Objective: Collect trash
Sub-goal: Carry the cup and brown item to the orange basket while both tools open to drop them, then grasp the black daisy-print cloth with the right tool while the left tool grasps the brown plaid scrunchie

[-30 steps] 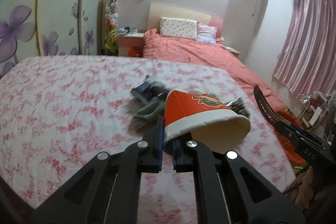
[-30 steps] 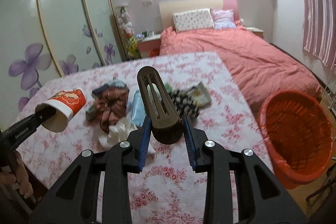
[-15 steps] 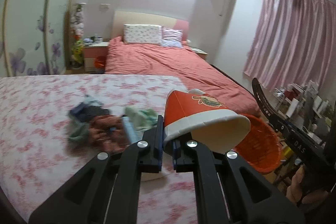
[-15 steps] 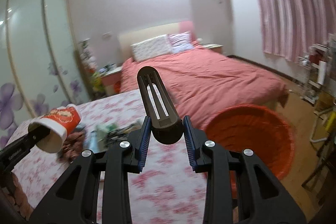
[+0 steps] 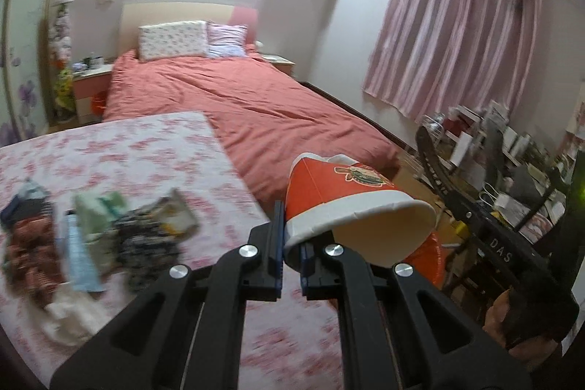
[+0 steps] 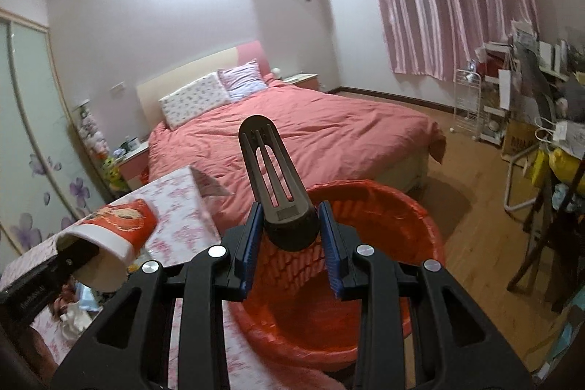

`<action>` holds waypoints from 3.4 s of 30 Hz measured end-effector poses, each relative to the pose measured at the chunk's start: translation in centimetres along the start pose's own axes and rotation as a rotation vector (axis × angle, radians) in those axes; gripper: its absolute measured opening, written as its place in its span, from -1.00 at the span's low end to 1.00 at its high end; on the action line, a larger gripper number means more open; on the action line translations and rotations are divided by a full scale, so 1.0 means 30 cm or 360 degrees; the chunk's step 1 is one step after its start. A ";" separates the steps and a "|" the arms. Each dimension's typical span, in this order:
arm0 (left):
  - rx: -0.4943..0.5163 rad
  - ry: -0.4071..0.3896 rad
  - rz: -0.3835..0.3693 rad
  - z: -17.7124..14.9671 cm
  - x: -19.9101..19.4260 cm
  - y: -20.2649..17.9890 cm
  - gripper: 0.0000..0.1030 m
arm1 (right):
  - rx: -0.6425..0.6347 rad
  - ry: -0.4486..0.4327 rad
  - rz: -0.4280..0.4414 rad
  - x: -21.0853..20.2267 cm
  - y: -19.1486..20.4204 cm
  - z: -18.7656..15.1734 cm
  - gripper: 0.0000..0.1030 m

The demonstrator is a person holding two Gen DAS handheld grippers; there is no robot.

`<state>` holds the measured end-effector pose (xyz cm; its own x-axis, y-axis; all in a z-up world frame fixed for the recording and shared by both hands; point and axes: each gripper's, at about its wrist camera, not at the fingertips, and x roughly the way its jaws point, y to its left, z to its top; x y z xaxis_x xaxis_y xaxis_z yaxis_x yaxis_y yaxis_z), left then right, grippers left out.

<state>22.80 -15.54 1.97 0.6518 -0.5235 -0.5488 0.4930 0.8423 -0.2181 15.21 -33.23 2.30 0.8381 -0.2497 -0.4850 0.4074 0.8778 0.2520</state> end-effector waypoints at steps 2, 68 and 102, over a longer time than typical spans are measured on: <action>0.0013 0.0025 -0.0032 0.005 0.055 -0.036 -0.85 | 0.0029 0.0006 -0.0015 0.012 -0.015 0.007 -0.38; -0.0419 0.0075 0.0726 -0.234 -0.262 0.811 0.48 | -0.0504 0.0612 0.0379 0.235 0.715 -0.297 -0.45; -0.0441 0.0112 0.0587 -0.215 -0.163 0.795 -0.56 | -0.0448 0.0532 0.0301 0.214 0.617 -0.277 -0.67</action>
<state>27.66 7.92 -5.76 0.7091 -0.1808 -0.6815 0.0571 0.9781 -0.2001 25.13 -15.19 -3.11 0.7066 0.0298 -0.7070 0.1061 0.9833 0.1476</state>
